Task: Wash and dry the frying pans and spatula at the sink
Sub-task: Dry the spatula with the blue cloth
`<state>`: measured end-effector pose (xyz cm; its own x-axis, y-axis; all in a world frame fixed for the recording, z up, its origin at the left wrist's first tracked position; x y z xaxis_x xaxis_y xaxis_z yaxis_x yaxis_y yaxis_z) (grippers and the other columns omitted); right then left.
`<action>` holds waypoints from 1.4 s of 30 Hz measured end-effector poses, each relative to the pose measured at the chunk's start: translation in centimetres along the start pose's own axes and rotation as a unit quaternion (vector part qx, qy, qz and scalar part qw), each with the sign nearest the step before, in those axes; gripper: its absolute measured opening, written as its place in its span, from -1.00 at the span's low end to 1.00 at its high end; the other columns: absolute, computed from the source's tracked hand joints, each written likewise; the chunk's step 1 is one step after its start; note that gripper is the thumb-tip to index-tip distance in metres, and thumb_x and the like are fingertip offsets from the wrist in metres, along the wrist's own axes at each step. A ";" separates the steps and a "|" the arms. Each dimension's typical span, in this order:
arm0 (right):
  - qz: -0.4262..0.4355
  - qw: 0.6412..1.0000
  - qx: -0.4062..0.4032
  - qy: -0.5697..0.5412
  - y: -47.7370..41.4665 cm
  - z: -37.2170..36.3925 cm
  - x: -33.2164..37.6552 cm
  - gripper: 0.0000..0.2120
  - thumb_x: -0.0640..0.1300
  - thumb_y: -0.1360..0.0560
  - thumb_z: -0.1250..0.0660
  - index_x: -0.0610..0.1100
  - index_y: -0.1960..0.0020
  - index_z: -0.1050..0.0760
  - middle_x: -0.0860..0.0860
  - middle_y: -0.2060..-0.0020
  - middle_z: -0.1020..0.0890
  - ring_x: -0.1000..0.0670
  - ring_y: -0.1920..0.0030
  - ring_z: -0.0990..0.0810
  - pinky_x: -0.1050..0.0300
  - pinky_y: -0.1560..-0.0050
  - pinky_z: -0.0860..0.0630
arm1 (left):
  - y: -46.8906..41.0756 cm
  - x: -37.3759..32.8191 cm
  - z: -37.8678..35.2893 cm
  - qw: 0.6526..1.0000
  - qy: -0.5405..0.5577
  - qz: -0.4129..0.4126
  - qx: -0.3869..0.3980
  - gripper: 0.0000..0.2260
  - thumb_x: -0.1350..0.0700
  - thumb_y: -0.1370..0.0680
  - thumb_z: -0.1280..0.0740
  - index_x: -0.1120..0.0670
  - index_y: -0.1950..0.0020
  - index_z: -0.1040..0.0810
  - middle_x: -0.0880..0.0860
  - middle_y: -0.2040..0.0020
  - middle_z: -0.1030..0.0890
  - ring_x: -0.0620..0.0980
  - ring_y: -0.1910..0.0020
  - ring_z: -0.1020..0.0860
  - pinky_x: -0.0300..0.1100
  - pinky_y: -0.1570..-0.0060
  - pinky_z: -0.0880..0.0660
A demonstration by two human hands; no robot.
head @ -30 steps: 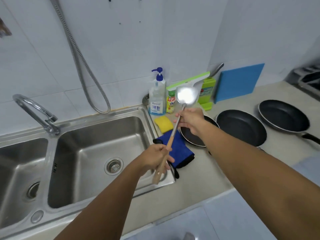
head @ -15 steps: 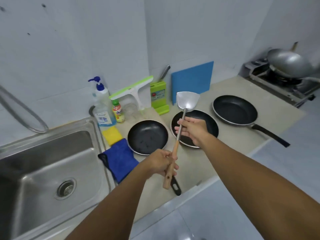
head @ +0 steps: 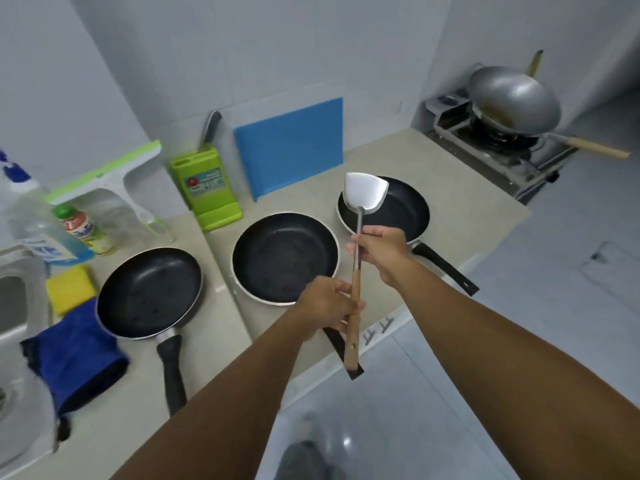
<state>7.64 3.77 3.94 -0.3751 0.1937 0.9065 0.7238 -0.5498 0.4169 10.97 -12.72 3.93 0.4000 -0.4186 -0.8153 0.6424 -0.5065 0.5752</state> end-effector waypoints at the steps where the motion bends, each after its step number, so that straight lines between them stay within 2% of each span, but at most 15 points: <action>1: -0.003 1.000 -0.002 0.023 -1.0 0.9 -0.1 -0.81 -0.42 -0.46 -0.45 -0.17 0.04 -0.58 -0.26 0.03 -0.71 -0.26 0.06 -0.74 -0.10 -0.02 -0.70 | -1.2 -0.4 -0.9 1.000 -0.008 0.011 0.003 -0.79 0.25 -0.54 -0.49 0.30 -0.13 -0.62 0.25 0.10 -0.69 0.13 0.21 -0.69 -0.02 0.18 -0.70; 3: -0.006 0.997 -0.002 0.070 -3.4 2.4 -0.6 -0.75 -0.42 -0.40 -0.48 -0.09 0.14 -0.58 -0.21 0.06 -0.72 -0.27 -0.02 -0.72 -0.16 -0.05 -0.69 | -3.8 -1.1 -2.5 0.999 -0.015 0.028 0.010 -0.76 0.25 -0.53 -0.50 0.33 -0.13 -0.61 0.26 0.11 -0.70 0.11 0.27 -0.69 -0.08 0.25 -0.68; 5: -0.008 0.993 -0.003 0.116 -6.2 3.7 -0.9 -0.74 -0.38 -0.36 -0.51 -0.13 0.03 -0.65 -0.11 0.08 -0.72 -0.21 -0.01 -0.72 -0.15 -0.06 -0.69 | -6.6 -1.8 -3.9 0.999 -0.012 0.040 0.016 -0.77 0.24 -0.52 -0.52 0.33 -0.10 -0.63 0.25 0.12 -0.72 0.12 0.27 -0.71 -0.07 0.23 -0.69; 7: -0.014 0.987 -0.006 0.159 -9.3 4.6 -1.0 -0.60 -0.32 -0.39 -0.53 -0.19 -0.21 -0.63 -0.03 0.06 -0.72 -0.08 0.01 -0.70 0.00 0.02 -0.67 | -9.6 -2.5 -5.0 0.998 -0.006 0.057 0.011 -0.82 0.22 -0.51 -0.53 0.27 -0.05 -0.65 0.23 0.13 -0.74 0.14 0.23 -0.74 -0.04 0.14 -0.71; 9: -0.011 0.981 -0.004 0.194 -11.6 5.3 -1.0 -0.60 -0.30 -0.44 -0.50 -0.21 -0.27 -0.61 -0.03 0.03 -0.69 -0.03 0.05 -0.66 0.18 0.21 -0.56 | -12.1 -3.0 -6.0 0.997 0.010 0.078 0.002 -0.82 0.22 -0.50 -0.54 0.25 -0.04 -0.65 0.23 0.13 -0.74 0.16 0.19 -0.75 -0.02 0.11 -0.71; 12: -0.013 0.970 0.008 0.241 -14.7 5.8 -1.2 -0.79 -0.33 -0.43 -0.47 -0.26 -0.06 -0.67 -0.15 0.07 -0.71 -0.13 0.07 -0.68 0.12 0.21 -0.58 | -15.1 -3.4 -7.2 0.994 0.023 0.104 -0.005 -0.79 0.21 -0.50 -0.54 0.26 -0.07 -0.64 0.22 0.13 -0.75 0.15 0.19 -0.75 -0.13 0.24 -0.69; 15: -0.015 0.958 0.024 0.286 -17.8 5.9 -1.6 -0.93 -0.36 -0.40 -0.46 -0.27 0.12 -0.68 -0.18 0.16 -0.72 -0.14 0.10 -0.72 0.00 0.08 -0.65 | -17.7 -3.5 -7.8 0.991 0.039 0.125 -0.007 -0.81 0.21 -0.50 -0.54 0.28 -0.04 -0.65 0.23 0.13 -0.74 0.17 0.20 -0.75 -0.05 0.20 -0.70; 18: -0.006 0.946 0.046 0.321 -20.5 5.8 -1.8 -0.91 -0.36 -0.41 -0.43 -0.35 0.10 -0.66 -0.21 0.23 -0.71 -0.15 0.22 -0.72 -0.04 0.12 -0.71 | -20.2 -3.4 -8.5 0.989 0.062 0.137 -0.007 -0.80 0.22 -0.50 -0.54 0.31 -0.03 -0.66 0.26 0.14 -0.74 0.20 0.18 -0.75 0.02 0.11 -0.71; 20: 0.002 0.938 0.066 0.341 -22.1 5.7 -1.8 -0.90 -0.32 -0.44 -0.44 -0.30 0.06 -0.67 -0.19 0.21 -0.72 -0.17 0.21 -0.73 -0.09 0.11 -0.71 | -21.3 -3.4 -9.1 0.986 0.078 0.145 -0.017 -0.81 0.22 -0.50 -0.54 0.31 -0.03 -0.67 0.25 0.15 -0.74 0.19 0.18 -0.75 0.04 0.07 -0.70; 23: 0.009 0.916 0.113 0.386 -23.8 5.5 -1.6 -0.89 -0.27 -0.47 -0.44 -0.23 0.02 -0.69 -0.13 0.15 -0.73 -0.12 0.16 -0.72 0.01 0.06 -0.69 | -22.6 -3.7 -10.1 0.981 0.109 0.153 -0.046 -0.79 0.24 -0.50 -0.54 0.32 -0.07 -0.66 0.26 0.15 -0.74 0.17 0.20 -0.75 0.00 0.10 -0.71; 28: 0.017 0.896 0.156 0.415 -26.1 5.5 -1.9 -0.94 -0.28 -0.47 -0.42 -0.26 0.14 -0.67 -0.16 0.20 -0.70 -0.08 0.22 -0.68 0.24 0.38 -0.48 | -24.3 -4.6 -12.1 0.971 0.154 0.148 -0.104 -0.82 0.26 -0.51 -0.52 0.29 -0.07 -0.67 0.22 0.14 -0.74 0.09 0.25 -0.75 -0.07 0.18 -0.71; 31: 0.019 0.894 0.177 0.410 -27.3 5.9 -2.2 -0.91 -0.29 -0.46 -0.45 -0.29 0.07 -0.68 -0.19 0.13 -0.72 -0.14 0.10 -0.71 0.05 0.15 -0.67 | -25.1 -4.9 -13.1 0.964 0.179 0.150 -0.123 -0.80 0.26 -0.48 -0.54 0.33 -0.05 -0.67 0.23 0.16 -0.74 0.10 0.26 -0.75 -0.10 0.21 -0.70; 34: 0.010 0.895 0.197 0.400 -28.1 6.7 -2.6 -0.84 -0.29 -0.47 -0.48 -0.31 -0.04 -0.67 -0.20 0.04 -0.72 -0.15 0.02 -0.71 -0.10 -0.09 -0.66 | -25.5 -4.8 -13.9 0.961 0.184 0.159 -0.133 -0.79 0.25 -0.48 -0.54 0.33 -0.05 -0.67 0.23 0.15 -0.74 0.11 0.23 -0.75 -0.10 0.19 -0.70; 37: 0.002 0.895 0.222 0.386 -28.7 7.0 -3.0 -0.84 -0.29 -0.48 -0.50 -0.25 -0.06 -0.67 -0.16 0.02 -0.73 -0.11 -0.01 -0.71 -0.04 -0.14 -0.65 | -25.8 -4.4 -14.7 0.958 0.173 0.186 -0.134 -0.81 0.24 -0.51 -0.52 0.31 -0.06 -0.67 0.23 0.13 -0.75 0.12 0.21 -0.75 -0.10 0.18 -0.70; 42: 0.011 0.894 0.247 0.374 -29.2 7.2 -4.0 -0.65 -0.24 -0.47 -0.54 -0.21 -0.25 -0.63 -0.10 -0.07 -0.72 -0.05 -0.10 -0.68 0.05 -0.26 -0.58 | -26.1 -3.6 -15.1 0.954 0.155 0.215 -0.137 -0.84 0.26 -0.55 -0.48 0.30 -0.08 -0.66 0.26 0.09 -0.74 0.16 0.18 -0.75 -0.01 0.12 -0.71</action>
<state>-7.81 24.93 -11.43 -0.5068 -0.5117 0.6938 0.8337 -0.0860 0.5455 2.65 13.41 -9.09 0.8116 -0.2791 -0.5132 0.5059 -0.1034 0.8564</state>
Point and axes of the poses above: each hand's wrist, its own y-axis away from the middle knuckle, its own z-axis out of the back of the hand, x = y × z, the point moved 5 cm from there along -y, towards the middle knuckle
